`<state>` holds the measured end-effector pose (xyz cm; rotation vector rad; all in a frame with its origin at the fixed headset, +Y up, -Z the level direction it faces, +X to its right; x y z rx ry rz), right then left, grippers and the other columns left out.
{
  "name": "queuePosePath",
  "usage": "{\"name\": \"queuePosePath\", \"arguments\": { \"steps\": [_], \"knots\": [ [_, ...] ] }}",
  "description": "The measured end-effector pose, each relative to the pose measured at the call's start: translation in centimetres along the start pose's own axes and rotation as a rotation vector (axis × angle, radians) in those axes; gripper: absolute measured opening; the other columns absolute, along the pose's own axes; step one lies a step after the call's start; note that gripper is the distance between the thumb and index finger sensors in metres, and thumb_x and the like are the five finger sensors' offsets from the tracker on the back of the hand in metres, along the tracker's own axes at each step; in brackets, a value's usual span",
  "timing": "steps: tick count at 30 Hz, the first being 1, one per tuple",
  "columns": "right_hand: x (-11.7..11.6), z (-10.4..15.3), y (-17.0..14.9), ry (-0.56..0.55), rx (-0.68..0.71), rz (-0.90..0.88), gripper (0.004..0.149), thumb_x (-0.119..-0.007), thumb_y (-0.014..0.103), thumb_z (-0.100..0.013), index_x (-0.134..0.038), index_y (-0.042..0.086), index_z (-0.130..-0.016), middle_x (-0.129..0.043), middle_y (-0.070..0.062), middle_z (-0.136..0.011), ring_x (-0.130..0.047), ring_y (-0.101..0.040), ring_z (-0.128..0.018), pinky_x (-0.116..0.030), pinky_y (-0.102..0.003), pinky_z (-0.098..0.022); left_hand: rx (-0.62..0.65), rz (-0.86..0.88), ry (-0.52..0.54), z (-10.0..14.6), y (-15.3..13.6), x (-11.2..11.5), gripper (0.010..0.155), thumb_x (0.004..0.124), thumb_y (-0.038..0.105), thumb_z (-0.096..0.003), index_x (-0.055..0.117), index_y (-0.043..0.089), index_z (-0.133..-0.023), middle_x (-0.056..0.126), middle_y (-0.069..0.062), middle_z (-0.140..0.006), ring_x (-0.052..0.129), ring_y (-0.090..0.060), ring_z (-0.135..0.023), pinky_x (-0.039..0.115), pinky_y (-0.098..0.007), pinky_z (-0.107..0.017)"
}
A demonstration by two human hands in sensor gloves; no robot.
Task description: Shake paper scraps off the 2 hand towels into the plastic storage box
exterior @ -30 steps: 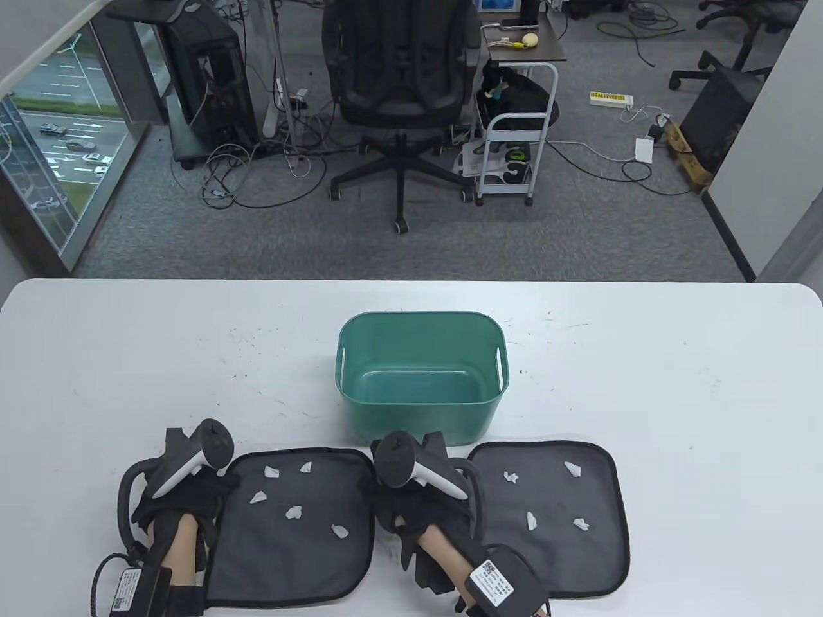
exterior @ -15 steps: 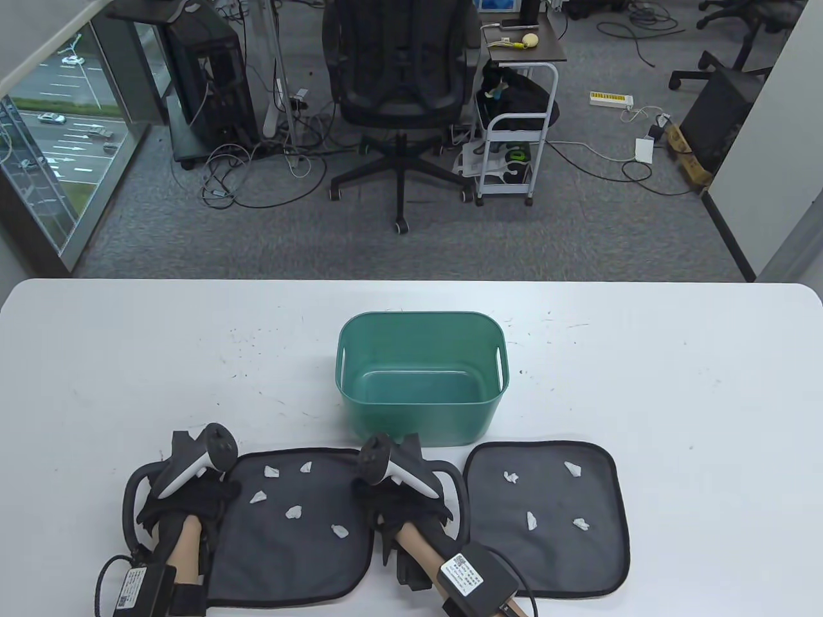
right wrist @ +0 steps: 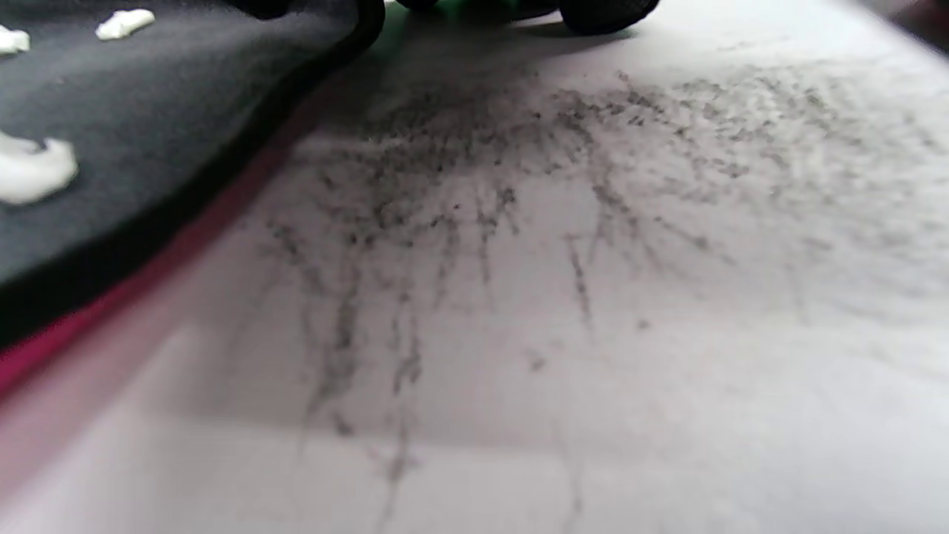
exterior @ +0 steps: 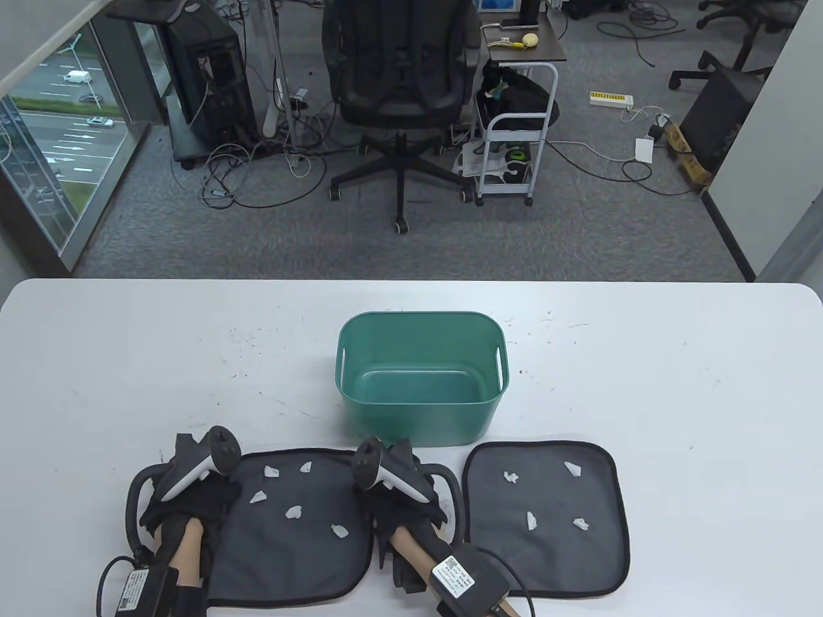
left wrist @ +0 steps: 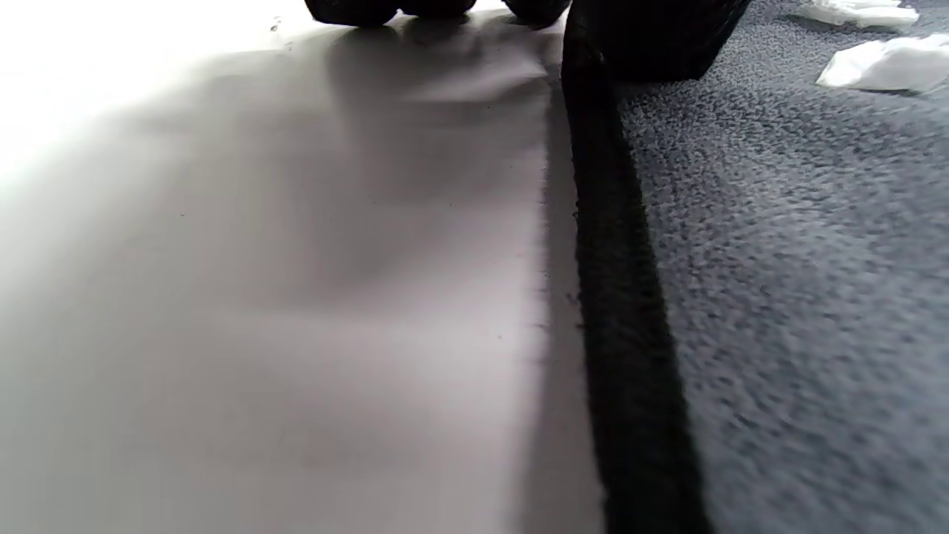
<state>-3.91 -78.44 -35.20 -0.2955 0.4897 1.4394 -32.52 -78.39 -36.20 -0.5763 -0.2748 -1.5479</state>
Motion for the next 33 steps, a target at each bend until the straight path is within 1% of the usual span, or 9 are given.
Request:
{"name": "queuePosePath", "arguments": {
  "steps": [6, 15, 18, 21, 24, 26, 29, 31, 33],
  "knots": [
    [-0.1, 0.0, 0.1, 0.0, 0.031, -0.114, 0.058, -0.067, 0.045, -0.055, -0.055, 0.016, -0.105, -0.047, -0.016, -0.113, -0.051, -0.046, -0.1, -0.051, -0.059, -0.07, 0.011, 0.024, -0.002, 0.0, 0.0, 0.2, 0.067, 0.07, 0.05, -0.054, 0.042, 0.034, -0.113, 0.036, -0.018, -0.124, 0.041, -0.049, -0.113, 0.041, -0.069, -0.079],
    [0.4, -0.2, -0.2, -0.06, -0.002, -0.16, 0.042, -0.07, 0.04, -0.054, -0.072, 0.022, -0.092, -0.058, -0.012, -0.109, -0.058, -0.042, -0.098, -0.055, -0.058, -0.07, 0.015, 0.044, 0.007, 0.0, -0.1, 0.5, 0.056, 0.069, 0.05, -0.0544, 0.049, 0.039, -0.105, 0.036, -0.017, -0.124, 0.04, -0.049, -0.113, 0.042, -0.068, -0.079],
    [0.6, -0.2, -0.4, -0.059, 0.006, -0.2, 0.041, -0.069, 0.04, -0.054, -0.073, 0.023, -0.091, -0.06, -0.011, -0.108, -0.058, -0.042, -0.098, -0.055, -0.058, -0.069, 0.019, 0.031, 0.017, 0.1, -0.1, 0.5, 0.052, 0.068, 0.05, -0.0547, 0.051, 0.041, -0.103, 0.037, -0.017, -0.124, 0.041, -0.048, -0.113, 0.043, -0.068, -0.079],
    [0.9, -0.2, -0.9, -0.045, 0.02, -0.257, 0.04, -0.07, 0.041, -0.054, -0.074, 0.024, -0.091, -0.065, -0.01, -0.107, -0.059, -0.042, -0.098, -0.055, -0.058, -0.069, 0.021, 0.061, 0.049, 0.2, -0.2, 0.3, 0.044, 0.066, 0.049, -0.0557, 0.059, 0.041, -0.098, 0.043, -0.016, -0.124, 0.045, -0.047, -0.113, 0.043, -0.068, -0.079],
    [1.2, -0.1, -1.4, -0.015, 0.038, -0.32, 0.04, -0.069, 0.041, -0.054, -0.074, 0.026, -0.091, -0.069, -0.009, -0.104, -0.06, -0.042, -0.098, -0.056, -0.058, -0.069, 0.034, 0.1, 0.048, 0.4, -0.5, 0.1, 0.042, 0.067, 0.049, -0.0554, 0.062, 0.041, -0.097, 0.046, -0.014, -0.123, 0.047, -0.046, -0.113, 0.044, -0.067, -0.079],
    [1.4, 0.0, -1.6, 0.004, 0.058, -0.363, 0.04, -0.07, 0.041, -0.054, -0.074, 0.027, -0.091, -0.071, -0.01, -0.103, -0.062, -0.041, -0.097, -0.058, -0.057, -0.069, 0.041, 0.115, 0.062, 0.8, -0.5, -0.1, 0.042, 0.067, 0.049, -0.0553, 0.063, 0.042, -0.096, 0.051, -0.012, -0.122, 0.052, -0.044, -0.112, 0.047, -0.066, -0.079],
    [1.8, 0.2, -1.9, 0.019, 0.087, -0.408, 0.039, -0.07, 0.042, -0.054, -0.074, 0.031, -0.091, -0.076, -0.008, -0.101, -0.07, -0.039, -0.094, -0.065, -0.054, -0.065, 0.059, 0.126, 0.08, 1.6, -0.3, -0.7, 0.042, 0.067, 0.048, -0.0555, 0.063, 0.042, -0.097, 0.064, -0.009, -0.118, 0.065, -0.039, -0.109, 0.054, -0.062, -0.078],
    [2.1, 0.5, -2.0, 0.017, 0.105, -0.439, 0.038, -0.07, 0.043, -0.054, -0.074, 0.033, -0.091, -0.079, -0.008, -0.098, -0.079, -0.037, -0.088, -0.071, -0.052, -0.061, 0.066, 0.147, 0.075, 2.2, 0.0, -1.0, 0.042, 0.067, 0.048, -0.0558, 0.062, 0.043, -0.097, 0.068, -0.006, -0.116, 0.072, -0.034, -0.106, 0.06, -0.059, -0.078],
    [2.5, 0.8, -2.0, -0.004, 0.13, -0.468, 0.038, -0.07, 0.043, -0.054, -0.073, 0.035, -0.091, -0.084, -0.008, -0.095, -0.09, -0.034, -0.08, -0.079, -0.048, -0.055, 0.083, 0.154, 0.043, 2.7, 0.4, -1.2, 0.042, 0.066, 0.048, -0.0562, 0.061, 0.043, -0.097, 0.073, -0.004, -0.113, 0.079, -0.029, -0.1, 0.066, -0.054, -0.075]
  ]
}}
Point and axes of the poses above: the tracker on the back of each hand, its own y axis roughly to the thumb side, its own z axis roughly from the fingertips to the wrist, x = y × z, the point moved 2 cm from there along -z, roughly from the wrist to the fingertips
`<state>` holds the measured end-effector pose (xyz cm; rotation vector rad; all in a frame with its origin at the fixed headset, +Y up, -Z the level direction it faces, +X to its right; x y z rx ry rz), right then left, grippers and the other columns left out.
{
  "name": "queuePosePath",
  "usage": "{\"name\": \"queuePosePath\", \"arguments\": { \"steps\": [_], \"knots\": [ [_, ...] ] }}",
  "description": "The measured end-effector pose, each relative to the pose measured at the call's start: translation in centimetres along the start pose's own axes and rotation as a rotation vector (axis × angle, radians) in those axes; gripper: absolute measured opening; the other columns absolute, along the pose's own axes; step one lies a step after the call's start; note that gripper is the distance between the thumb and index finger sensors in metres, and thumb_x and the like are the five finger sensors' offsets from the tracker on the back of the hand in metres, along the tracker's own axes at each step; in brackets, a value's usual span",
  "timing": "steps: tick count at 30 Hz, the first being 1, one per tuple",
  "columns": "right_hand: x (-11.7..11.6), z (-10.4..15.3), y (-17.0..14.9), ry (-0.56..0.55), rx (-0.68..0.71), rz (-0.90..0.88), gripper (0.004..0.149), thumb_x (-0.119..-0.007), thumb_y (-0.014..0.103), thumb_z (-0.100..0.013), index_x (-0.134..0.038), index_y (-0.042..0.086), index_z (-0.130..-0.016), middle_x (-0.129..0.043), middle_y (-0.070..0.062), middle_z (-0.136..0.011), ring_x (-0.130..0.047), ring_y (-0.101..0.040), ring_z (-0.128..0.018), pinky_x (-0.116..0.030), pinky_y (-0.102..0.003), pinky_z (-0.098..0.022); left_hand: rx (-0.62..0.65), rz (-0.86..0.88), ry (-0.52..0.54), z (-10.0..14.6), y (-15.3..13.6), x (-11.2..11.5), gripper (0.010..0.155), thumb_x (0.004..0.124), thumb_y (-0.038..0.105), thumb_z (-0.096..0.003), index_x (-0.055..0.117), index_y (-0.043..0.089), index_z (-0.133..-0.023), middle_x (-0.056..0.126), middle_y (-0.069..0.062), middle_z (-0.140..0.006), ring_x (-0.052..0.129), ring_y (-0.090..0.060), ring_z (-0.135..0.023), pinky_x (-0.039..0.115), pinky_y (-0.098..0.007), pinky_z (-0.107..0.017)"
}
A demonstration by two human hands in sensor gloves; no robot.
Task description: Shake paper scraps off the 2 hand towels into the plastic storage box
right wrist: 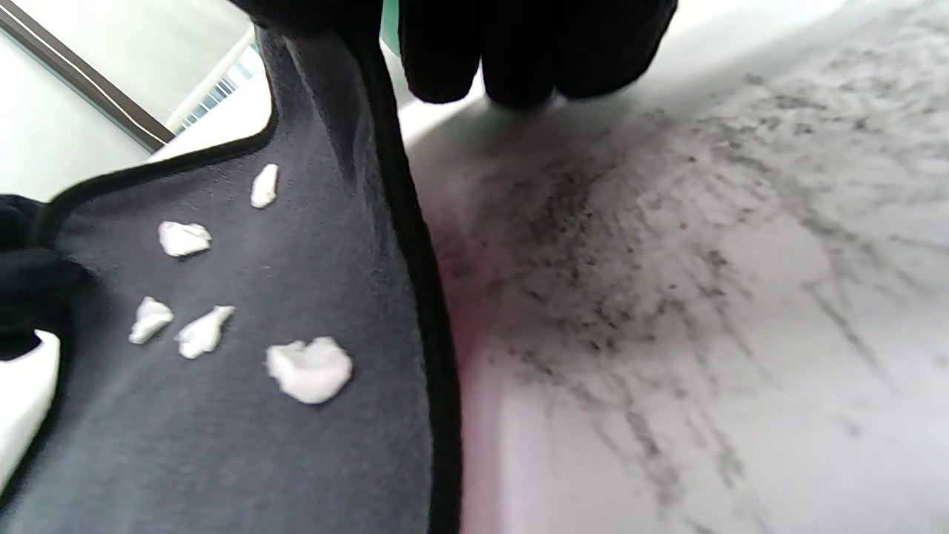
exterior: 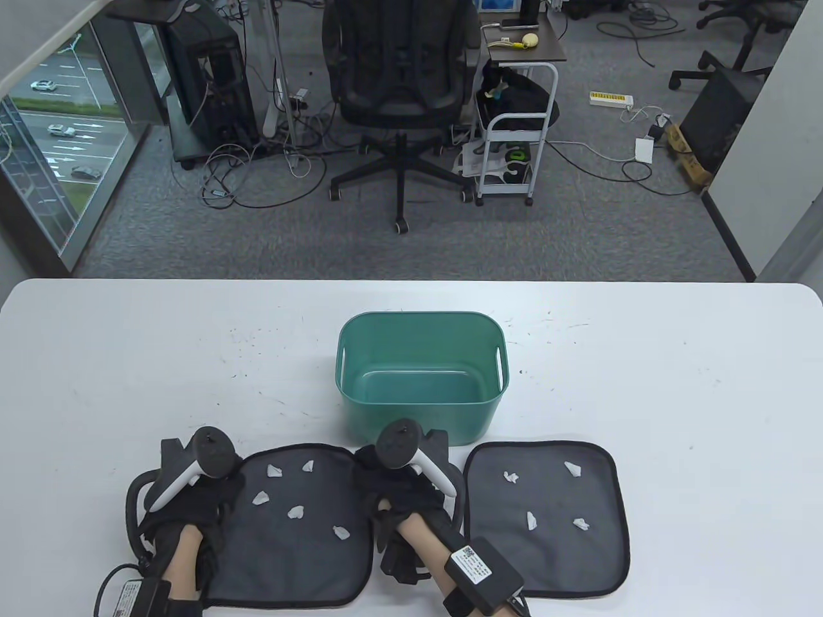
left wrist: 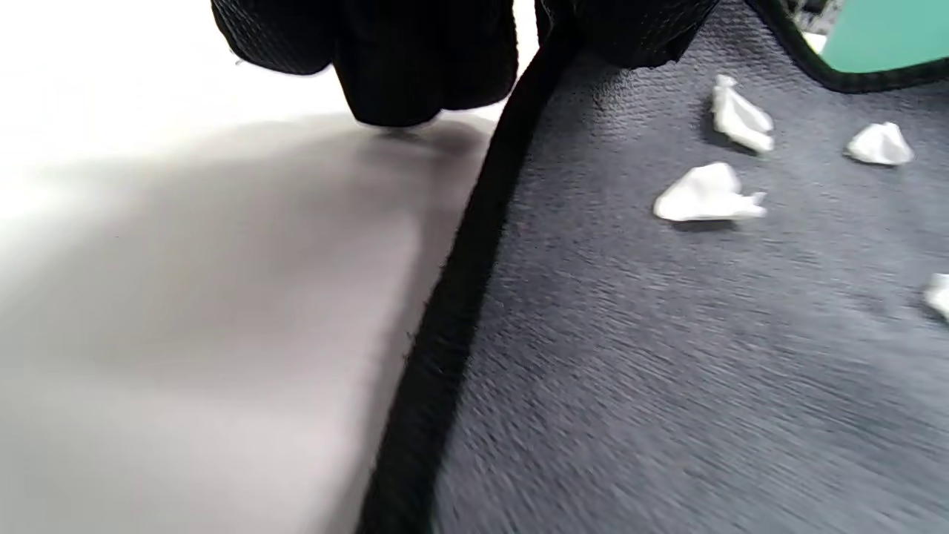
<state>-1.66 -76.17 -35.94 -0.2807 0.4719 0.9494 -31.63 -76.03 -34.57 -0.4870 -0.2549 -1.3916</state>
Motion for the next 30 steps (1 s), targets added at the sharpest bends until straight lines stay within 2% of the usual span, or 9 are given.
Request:
{"name": "queuePosePath", "arguments": {
  "steps": [2, 6, 11, 21, 30],
  "knots": [
    [0.3, 0.3, 0.4, -0.029, 0.031, -0.025, 0.038, -0.071, 0.043, -0.054, -0.074, 0.034, -0.091, -0.088, -0.007, -0.09, -0.096, -0.031, -0.072, -0.083, -0.046, -0.049, 0.007, -0.004, -0.002, 0.5, 0.3, -0.2, 0.042, 0.065, 0.048, -0.0564, 0.06, 0.043, -0.098, 0.075, -0.004, -0.111, 0.086, -0.025, -0.094, 0.071, -0.051, -0.073],
    [0.4, 0.7, 1.2, 0.005, 0.051, -0.004, 0.038, -0.071, 0.042, -0.054, -0.073, 0.034, -0.091, -0.093, -0.006, -0.084, -0.104, -0.026, -0.06, -0.087, -0.041, -0.041, 0.009, 0.016, 0.02, 1.4, 0.7, -0.8, 0.042, 0.065, 0.047, -0.0561, 0.06, 0.042, -0.097, 0.086, -0.001, -0.102, 0.098, -0.016, -0.077, 0.081, -0.044, -0.064],
    [0.6, 0.9, 1.6, -0.036, 0.109, -0.025, 0.038, -0.072, 0.041, -0.053, -0.075, 0.032, -0.09, -0.098, -0.004, -0.076, -0.108, -0.019, -0.047, -0.09, -0.036, -0.033, 0.049, 0.06, 0.021, 2.4, 1.1, -1.2, 0.042, 0.066, 0.046, -0.0559, 0.06, 0.041, -0.097, 0.094, 0.004, -0.091, 0.103, -0.01, -0.065, 0.085, -0.04, -0.059],
    [1.7, 1.7, 3.2, -0.014, 0.15, -0.047, 0.038, -0.074, 0.04, -0.053, -0.077, 0.029, -0.089, -0.101, -0.001, -0.068, -0.108, -0.014, -0.037, -0.09, -0.034, -0.029, 0.05, 0.153, 0.037, 4.4, 1.4, -2.3, 0.042, 0.068, 0.045, -0.0557, 0.064, 0.038, -0.096, 0.099, 0.007, -0.079, 0.106, -0.005, -0.053, 0.089, -0.036, -0.052],
    [4.0, 3.3, 4.3, 0.026, 0.186, -0.07, 0.038, -0.075, 0.038, -0.052, -0.078, 0.026, -0.089, -0.101, -0.001, -0.066, -0.108, -0.014, -0.034, -0.09, -0.033, -0.027, 0.102, 0.225, 0.032, 6.6, 3.8, -4.6, 0.042, 0.07, 0.044, -0.0561, 0.066, 0.036, -0.097, 0.101, 0.007, -0.074, 0.107, -0.002, -0.045, 0.092, -0.033, -0.047]
  ]
}}
Point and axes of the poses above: the tracker on the back of each hand, its own y axis roughly to the thumb side, its own z axis roughly from the fingertips to the wrist, x = y × z, the point moved 2 cm from there along -z, roughly from the wrist to the fingertips
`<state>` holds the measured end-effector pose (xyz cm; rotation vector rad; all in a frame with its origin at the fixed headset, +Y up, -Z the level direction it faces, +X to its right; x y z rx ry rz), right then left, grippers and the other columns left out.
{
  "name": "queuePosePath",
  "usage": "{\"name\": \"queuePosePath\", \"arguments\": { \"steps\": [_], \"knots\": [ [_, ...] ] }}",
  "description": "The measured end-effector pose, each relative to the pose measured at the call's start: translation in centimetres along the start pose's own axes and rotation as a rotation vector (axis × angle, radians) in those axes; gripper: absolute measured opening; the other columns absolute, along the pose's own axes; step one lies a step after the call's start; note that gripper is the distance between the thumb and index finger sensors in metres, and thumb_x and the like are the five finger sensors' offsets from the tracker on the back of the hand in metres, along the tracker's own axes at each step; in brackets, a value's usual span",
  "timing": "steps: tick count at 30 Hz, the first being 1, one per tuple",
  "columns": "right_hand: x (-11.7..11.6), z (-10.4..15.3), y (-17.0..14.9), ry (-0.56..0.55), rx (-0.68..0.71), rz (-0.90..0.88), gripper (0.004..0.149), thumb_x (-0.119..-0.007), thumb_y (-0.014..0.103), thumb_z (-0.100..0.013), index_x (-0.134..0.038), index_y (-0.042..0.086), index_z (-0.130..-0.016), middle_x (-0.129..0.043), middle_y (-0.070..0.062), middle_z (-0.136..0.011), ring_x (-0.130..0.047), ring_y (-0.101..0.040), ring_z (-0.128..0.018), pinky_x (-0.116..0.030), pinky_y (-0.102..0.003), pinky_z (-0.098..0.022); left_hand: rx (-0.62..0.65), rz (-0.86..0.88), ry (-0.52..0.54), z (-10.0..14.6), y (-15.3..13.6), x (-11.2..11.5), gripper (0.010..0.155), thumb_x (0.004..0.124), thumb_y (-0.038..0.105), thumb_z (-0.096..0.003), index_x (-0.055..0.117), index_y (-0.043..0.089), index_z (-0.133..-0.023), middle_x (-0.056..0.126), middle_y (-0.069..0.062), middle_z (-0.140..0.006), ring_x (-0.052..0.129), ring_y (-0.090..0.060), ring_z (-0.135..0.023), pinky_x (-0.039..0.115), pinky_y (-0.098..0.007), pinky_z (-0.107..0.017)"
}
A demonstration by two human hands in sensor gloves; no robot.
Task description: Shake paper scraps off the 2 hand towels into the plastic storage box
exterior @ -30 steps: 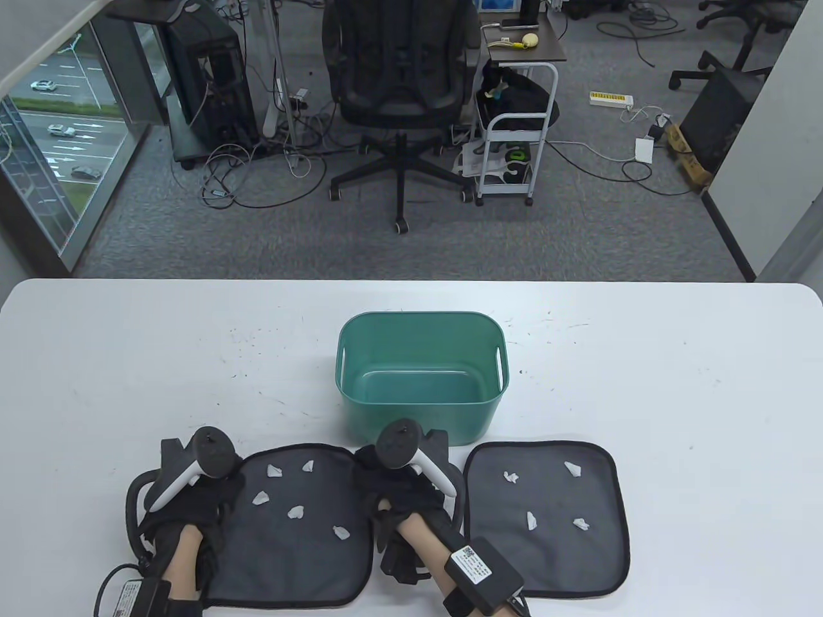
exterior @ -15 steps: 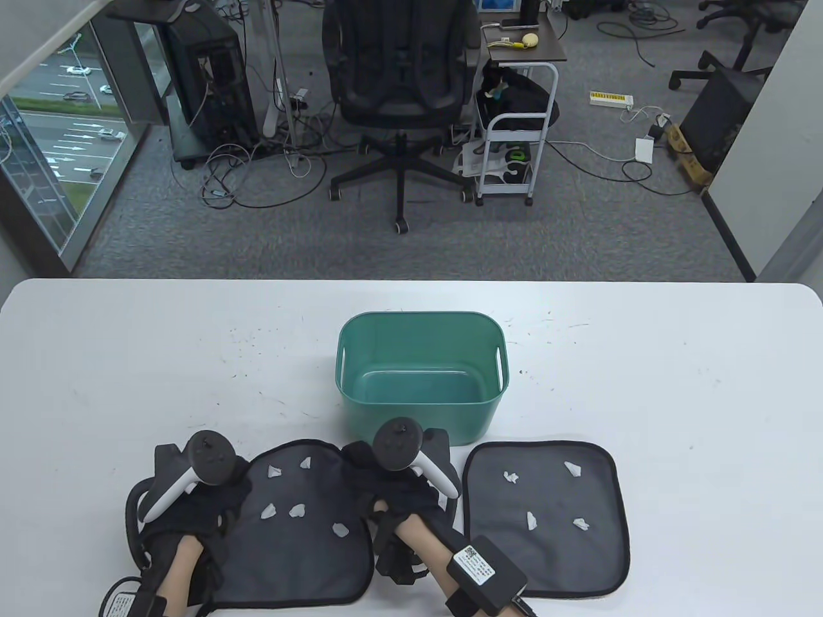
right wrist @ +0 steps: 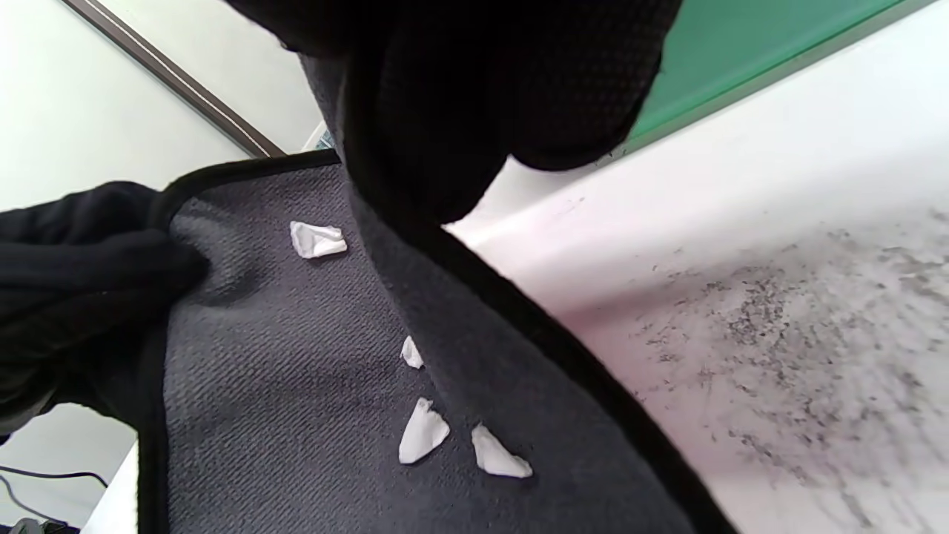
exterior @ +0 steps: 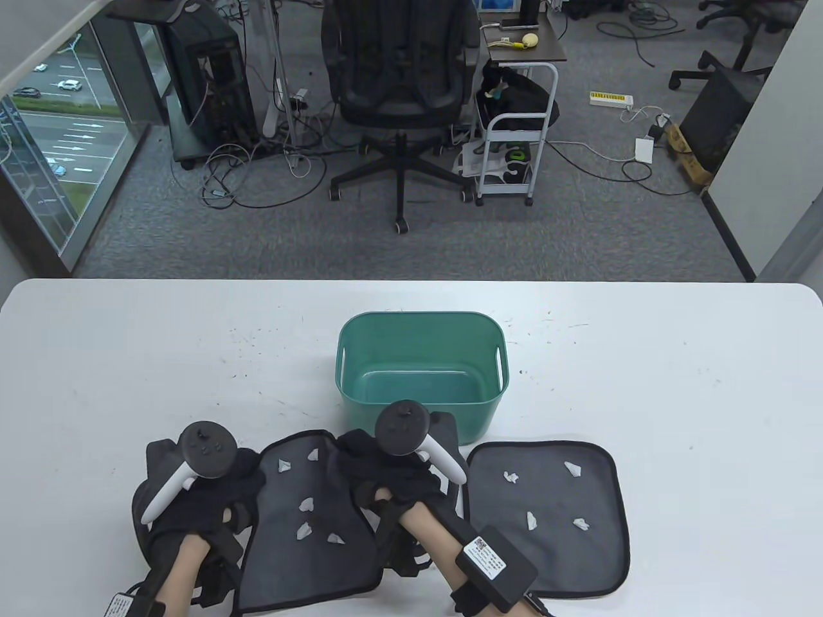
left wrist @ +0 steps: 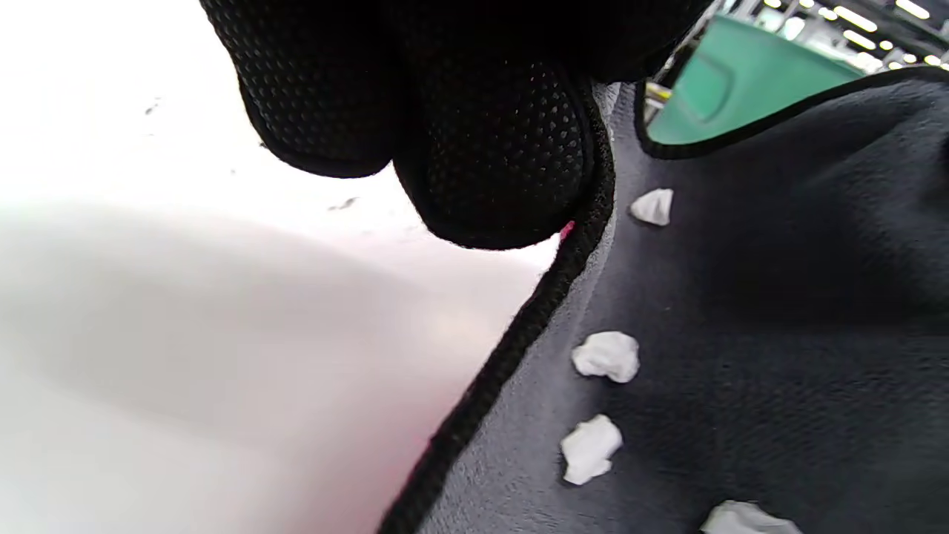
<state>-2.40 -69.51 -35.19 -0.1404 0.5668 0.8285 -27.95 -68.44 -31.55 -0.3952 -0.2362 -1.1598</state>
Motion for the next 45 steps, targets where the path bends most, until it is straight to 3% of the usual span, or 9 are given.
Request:
{"name": "queuePosePath", "arguments": {
  "steps": [12, 24, 45],
  "knots": [
    [3.9, 2.9, 1.4, 0.007, 0.014, -0.014, 0.039, -0.076, 0.037, -0.053, -0.079, 0.024, -0.089, -0.102, -0.002, -0.064, -0.108, -0.014, -0.032, -0.09, -0.033, -0.026, 0.114, 0.002, -0.036, 3.1, 5.1, -2.9, 0.042, 0.07, 0.044, -0.0567, 0.067, 0.033, -0.097, 0.102, 0.006, -0.072, 0.107, -0.001, -0.043, 0.092, -0.033, -0.046],
    [8.3, 4.8, 1.6, -0.021, 0.009, -0.089, 0.039, -0.077, 0.036, -0.053, -0.08, 0.022, -0.089, -0.102, -0.004, -0.064, -0.108, -0.015, -0.033, -0.09, -0.035, -0.026, 0.162, 0.0, -0.037, 3.2, 9.2, -5.7, 0.043, 0.07, 0.043, -0.057, 0.067, 0.032, -0.098, 0.102, 0.005, -0.073, 0.106, -0.002, -0.044, 0.091, -0.034, -0.047],
    [19.0, 3.5, -0.6, -0.168, -0.149, -0.274, 0.039, -0.076, 0.035, -0.053, -0.078, 0.022, -0.09, -0.101, -0.005, -0.066, -0.107, -0.017, -0.035, -0.089, -0.037, -0.028, 0.15, -0.007, -0.012, -4.0, 19.0, -11.9, 0.043, 0.071, 0.043, -0.0572, 0.068, 0.031, -0.098, 0.102, 0.005, -0.073, 0.106, -0.003, -0.045, 0.091, -0.035, -0.048]
  ]
}}
Point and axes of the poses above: the tracker on the back of each hand, its own y axis roughly to the thumb side, its own z axis roughly from the fingertips to the wrist, x = y × z, the point moved 2 cm from there along -z, roughly from the wrist to the fingertips
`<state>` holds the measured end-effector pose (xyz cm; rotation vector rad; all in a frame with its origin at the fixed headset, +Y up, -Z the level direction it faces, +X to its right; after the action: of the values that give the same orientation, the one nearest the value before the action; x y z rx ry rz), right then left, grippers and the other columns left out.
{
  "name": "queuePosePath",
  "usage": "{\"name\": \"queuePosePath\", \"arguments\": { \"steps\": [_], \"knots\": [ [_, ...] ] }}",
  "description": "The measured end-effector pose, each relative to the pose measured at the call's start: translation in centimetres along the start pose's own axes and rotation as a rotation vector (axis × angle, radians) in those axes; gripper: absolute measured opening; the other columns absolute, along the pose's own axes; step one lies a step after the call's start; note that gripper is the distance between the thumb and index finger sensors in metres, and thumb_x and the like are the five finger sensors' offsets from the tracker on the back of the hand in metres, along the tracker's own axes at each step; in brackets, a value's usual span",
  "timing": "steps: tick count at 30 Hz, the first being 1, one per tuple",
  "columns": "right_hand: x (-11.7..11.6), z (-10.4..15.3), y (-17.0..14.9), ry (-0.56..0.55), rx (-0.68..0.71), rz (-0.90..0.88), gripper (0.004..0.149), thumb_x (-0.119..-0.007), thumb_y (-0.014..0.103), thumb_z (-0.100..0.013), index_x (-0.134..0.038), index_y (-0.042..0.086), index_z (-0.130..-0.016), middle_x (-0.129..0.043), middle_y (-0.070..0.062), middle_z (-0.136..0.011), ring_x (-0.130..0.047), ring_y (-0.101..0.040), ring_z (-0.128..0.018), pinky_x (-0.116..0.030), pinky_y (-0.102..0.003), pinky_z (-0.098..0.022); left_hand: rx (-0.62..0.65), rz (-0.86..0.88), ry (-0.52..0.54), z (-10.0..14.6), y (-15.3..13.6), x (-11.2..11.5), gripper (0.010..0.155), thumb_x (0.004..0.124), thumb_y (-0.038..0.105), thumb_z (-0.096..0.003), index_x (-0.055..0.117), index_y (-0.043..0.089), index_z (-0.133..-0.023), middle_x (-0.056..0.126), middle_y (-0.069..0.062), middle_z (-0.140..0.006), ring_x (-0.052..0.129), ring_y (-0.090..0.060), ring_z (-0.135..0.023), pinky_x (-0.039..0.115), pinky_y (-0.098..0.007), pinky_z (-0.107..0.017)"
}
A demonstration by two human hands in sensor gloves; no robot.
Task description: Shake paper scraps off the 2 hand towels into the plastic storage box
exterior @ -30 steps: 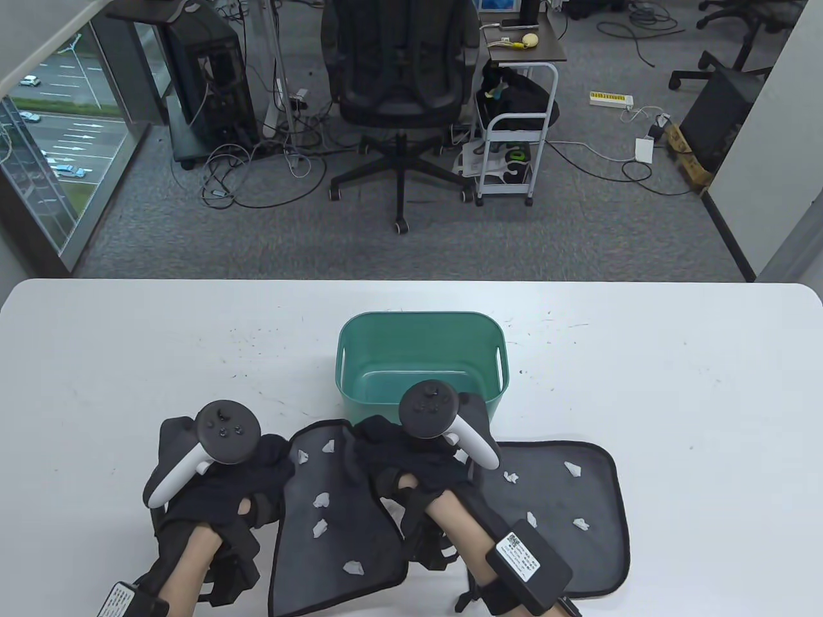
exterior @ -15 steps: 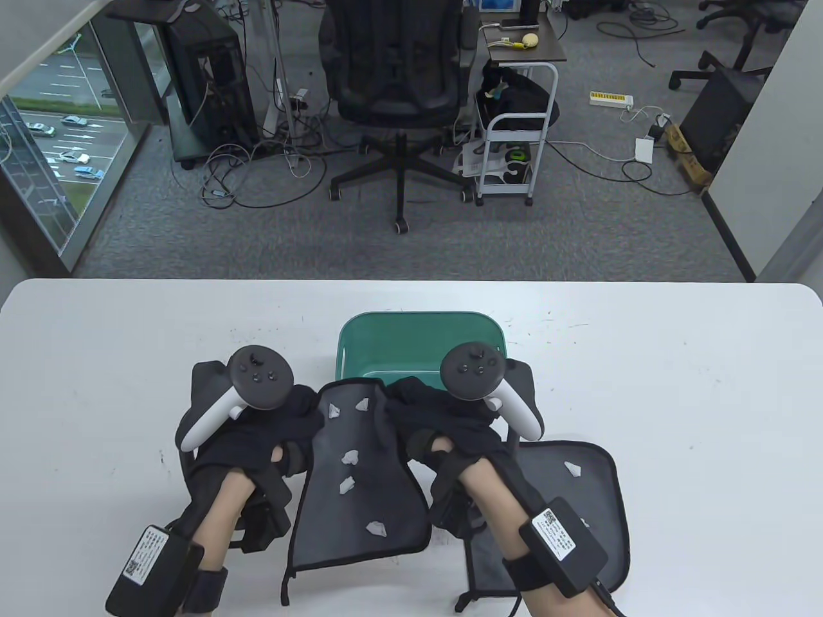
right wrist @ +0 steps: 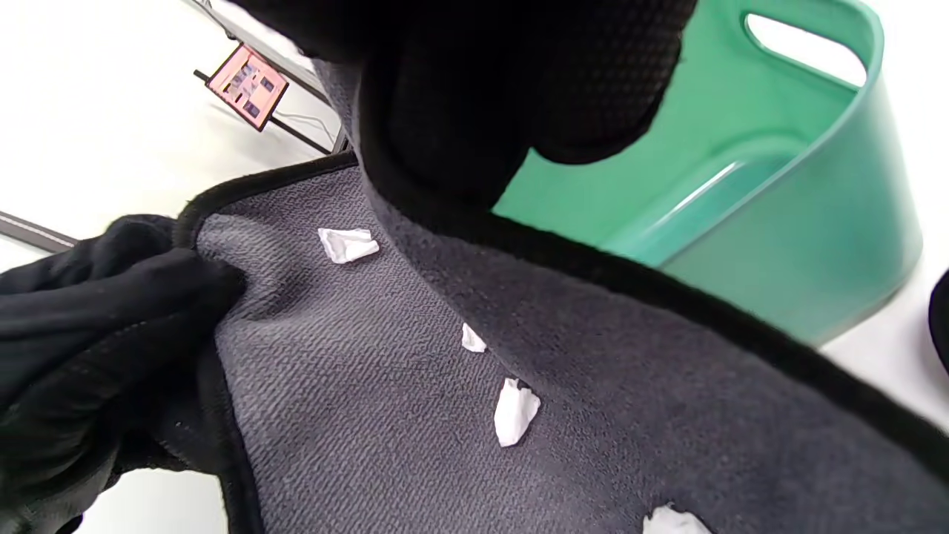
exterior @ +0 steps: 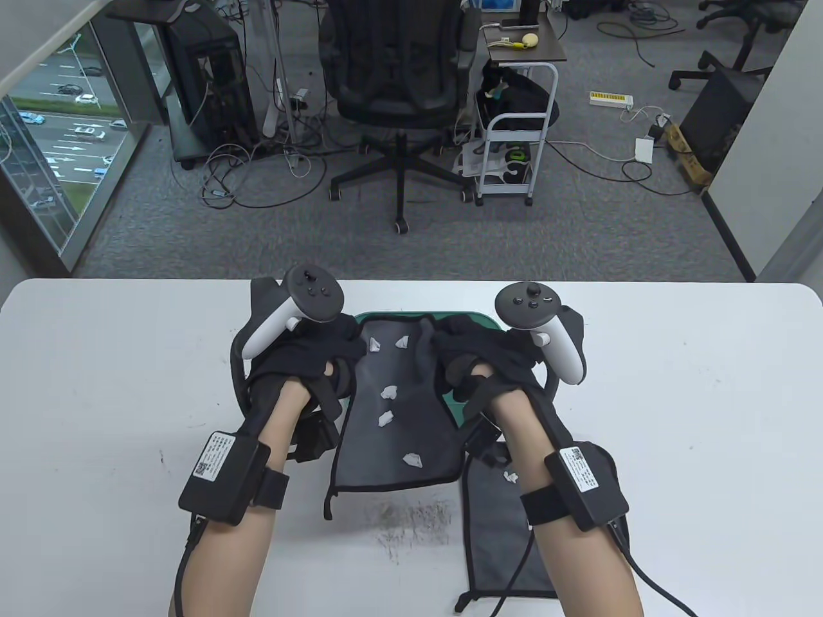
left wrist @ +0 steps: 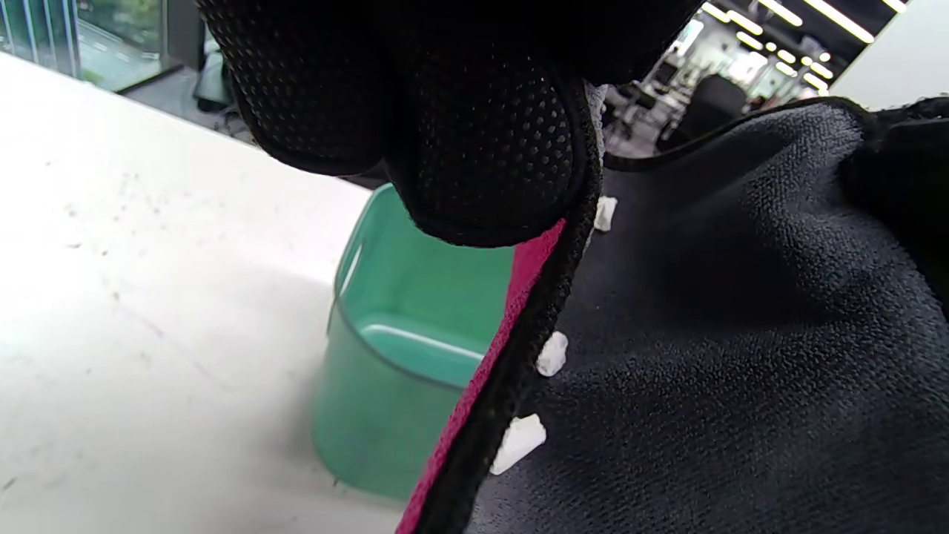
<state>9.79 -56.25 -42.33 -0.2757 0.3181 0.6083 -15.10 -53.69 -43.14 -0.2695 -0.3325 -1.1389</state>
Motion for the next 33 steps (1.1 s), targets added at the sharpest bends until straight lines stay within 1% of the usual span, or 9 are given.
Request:
{"name": "queuePosePath", "arguments": {
  "steps": [3, 5, 11, 13, 18, 21, 27, 30, 33],
  "knots": [
    [1.1, -0.4, 0.1, -0.039, 0.002, -0.033, 0.039, -0.076, 0.035, -0.053, -0.078, 0.022, -0.09, -0.1, -0.004, -0.067, -0.107, -0.017, -0.035, -0.089, -0.036, -0.028, 0.003, 0.009, 0.024, -1.2, 1.0, -0.6, 0.043, 0.071, 0.043, -0.0571, 0.068, 0.031, -0.098, 0.101, 0.005, -0.073, 0.106, -0.003, -0.045, 0.091, -0.035, -0.048],
    [1.7, -0.8, -0.2, -0.069, 0.006, -0.103, 0.039, -0.076, 0.036, -0.054, -0.077, 0.022, -0.09, -0.1, -0.004, -0.068, -0.107, -0.017, -0.036, -0.089, -0.037, -0.029, 0.005, -0.009, 0.055, -2.0, 1.6, -0.6, 0.043, 0.071, 0.043, -0.0569, 0.068, 0.031, -0.098, 0.102, 0.005, -0.073, 0.106, -0.003, -0.044, 0.091, -0.035, -0.048],
    [2.8, -2.3, -1.7, -0.102, -0.011, -0.23, 0.039, -0.075, 0.036, -0.054, -0.077, 0.023, -0.09, -0.1, -0.004, -0.068, -0.107, -0.016, -0.036, -0.089, -0.036, -0.029, 0.009, 0.022, 0.086, -4.0, 2.6, -0.4, 0.043, 0.071, 0.043, -0.0566, 0.069, 0.031, -0.098, 0.102, 0.005, -0.072, 0.106, -0.003, -0.043, 0.091, -0.035, -0.047],
    [3.1, -2.7, -2.1, -0.128, -0.008, -0.266, 0.039, -0.075, 0.036, -0.054, -0.077, 0.023, -0.09, -0.1, -0.004, -0.068, -0.107, -0.017, -0.036, -0.089, -0.036, -0.029, 0.005, 0.042, 0.12, -4.6, 2.7, -0.6, 0.043, 0.072, 0.043, -0.0564, 0.069, 0.031, -0.098, 0.102, 0.005, -0.072, 0.106, -0.003, -0.043, 0.091, -0.035, -0.047],
    [3.8, -3.3, -2.6, -0.165, 0.022, -0.368, 0.039, -0.074, 0.036, -0.054, -0.076, 0.024, -0.091, -0.099, -0.004, -0.069, -0.107, -0.017, -0.038, -0.089, -0.037, -0.03, 0.011, 0.076, 0.206, -5.3, 3.1, -1.1, 0.043, 0.072, 0.044, -0.0561, 0.069, 0.032, -0.097, 0.102, 0.005, -0.072, 0.106, -0.002, -0.043, 0.091, -0.035, -0.047],
    [4.3, -3.4, -2.6, -0.197, 0.042, -0.398, 0.039, -0.074, 0.036, -0.054, -0.076, 0.024, -0.091, -0.099, -0.004, -0.07, -0.107, -0.017, -0.039, -0.089, -0.037, -0.031, 0.031, 0.106, 0.243, -5.4, 3.2, -1.4, 0.043, 0.072, 0.044, -0.056, 0.069, 0.031, -0.097, 0.102, 0.006, -0.072, 0.106, -0.002, -0.043, 0.092, -0.034, -0.047],
    [5.1, -3.5, -2.3, -0.275, 0.089, -0.446, 0.039, -0.074, 0.037, -0.054, -0.075, 0.025, -0.091, -0.098, -0.004, -0.072, -0.107, -0.019, -0.042, -0.089, -0.038, -0.033, 0.058, 0.171, 0.371, -5.5, 3.2, -1.9, 0.043, 0.071, 0.044, -0.0556, 0.069, 0.032, -0.097, 0.102, 0.006, -0.073, 0.106, -0.002, -0.044, 0.091, -0.035, -0.047],
    [5.1, -3.7, -2.3, -0.29, 0.148, -0.423, 0.039, -0.073, 0.037, -0.054, -0.075, 0.027, -0.091, -0.096, -0.004, -0.075, -0.106, -0.02, -0.046, -0.088, -0.04, -0.036, 0.081, 0.203, 0.421, -5.7, 2.8, -1.6, 0.043, 0.071, 0.044, -0.0555, 0.068, 0.033, -0.097, 0.101, 0.007, -0.076, 0.106, -0.004, -0.049, 0.09, -0.036, -0.051],
    [4.6, -4.0, -2.4, -0.291, 0.206, -0.331, 0.038, -0.074, 0.037, -0.054, -0.074, 0.029, -0.092, -0.089, -0.007, -0.087, -0.099, -0.029, -0.063, -0.08, -0.047, -0.049, 0.127, 0.232, 0.502, -6.0, 2.2, -0.6, 0.042, 0.07, 0.045, -0.0553, 0.067, 0.038, -0.097, 0.097, 0.007, -0.086, 0.103, -0.011, -0.067, 0.085, -0.043, -0.06]
  ]
}}
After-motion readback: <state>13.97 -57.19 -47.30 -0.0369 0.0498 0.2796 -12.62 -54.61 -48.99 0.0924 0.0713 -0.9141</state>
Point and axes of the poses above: the tracker on the back of each hand, its own y axis roughly to the thumb side, its own z axis roughly from the fingertips to the wrist, x = y × z, the point moved 2 cm from there along -z, roughly from the wrist to the fingertips
